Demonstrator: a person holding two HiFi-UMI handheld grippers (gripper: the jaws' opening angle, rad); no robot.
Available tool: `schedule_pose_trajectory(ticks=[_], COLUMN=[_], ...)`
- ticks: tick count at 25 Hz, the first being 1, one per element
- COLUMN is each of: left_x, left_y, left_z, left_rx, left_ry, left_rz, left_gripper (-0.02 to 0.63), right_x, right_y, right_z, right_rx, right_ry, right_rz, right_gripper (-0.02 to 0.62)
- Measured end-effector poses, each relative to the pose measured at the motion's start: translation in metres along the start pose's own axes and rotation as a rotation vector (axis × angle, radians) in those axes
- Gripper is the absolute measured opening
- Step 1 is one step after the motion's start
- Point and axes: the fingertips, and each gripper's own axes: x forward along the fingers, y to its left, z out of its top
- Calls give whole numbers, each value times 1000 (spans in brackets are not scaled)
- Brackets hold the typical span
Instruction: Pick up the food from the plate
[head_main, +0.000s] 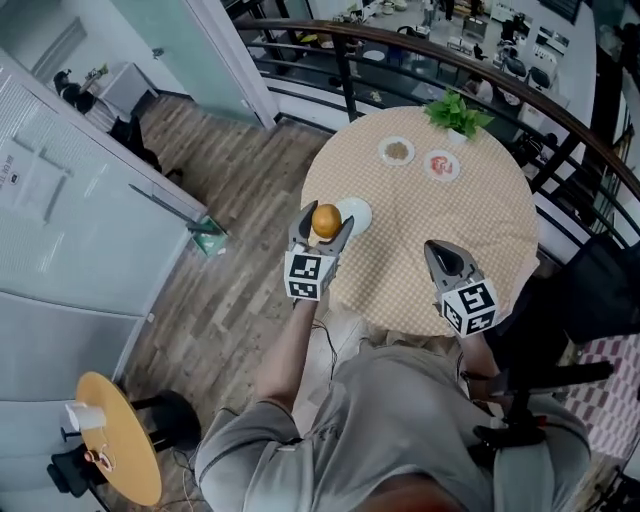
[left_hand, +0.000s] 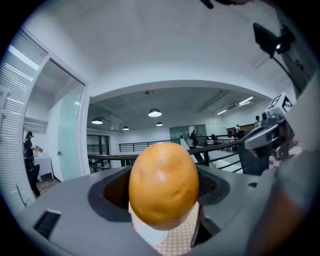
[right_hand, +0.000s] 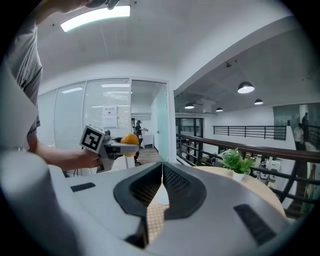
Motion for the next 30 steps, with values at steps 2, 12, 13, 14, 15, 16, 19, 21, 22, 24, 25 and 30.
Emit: schedule_pose_trajectory(ticks=[2,12,13,14,15,16,19,21,22,24,25,30], left_x=[-27,-143,-151,-158,-163,-166,-169,-168,-168,-168,-168,-167], left_y=[-6,-31,-33,-33,-33,-32,-31,-30,-30,-30,-30,-30], left_z=[18,77,79,81,81,80,74,72,73,74,71,65], left_rx=[-14,-29,-25,-26,-33,-42,-51,-51,-51,-56,-60,-73], left_ry=[-45,-219,-222,-225,-226,-224,-210,-206,-208,-213,-209,-210], left_rz=[4,43,57,72,83,89,91,90,92,92,89,86], left_gripper=[351,351,351,351,351,351,351,351,351,351,351,351], right_x=[7,33,34,35,36,36,33,32,32,30,29,26], right_y=[5,49,51,54,56,59,62,63,63,65,66,66], right_z=[5,26,27,28,28,29,30,30,29,28,27,27], right_rx=[-6,-39,-41,-42,-43,-46,-56,-56,-56,-55,-54,-51], right_ry=[-16,-72,-74,-76,-78,-80,-87,-88,-88,-91,-92,-94], right_rz=[28,164,171,176,180,182,184,185,185,187,187,180], right_gripper=[15,15,15,15,15,15,15,15,15,15,15,15])
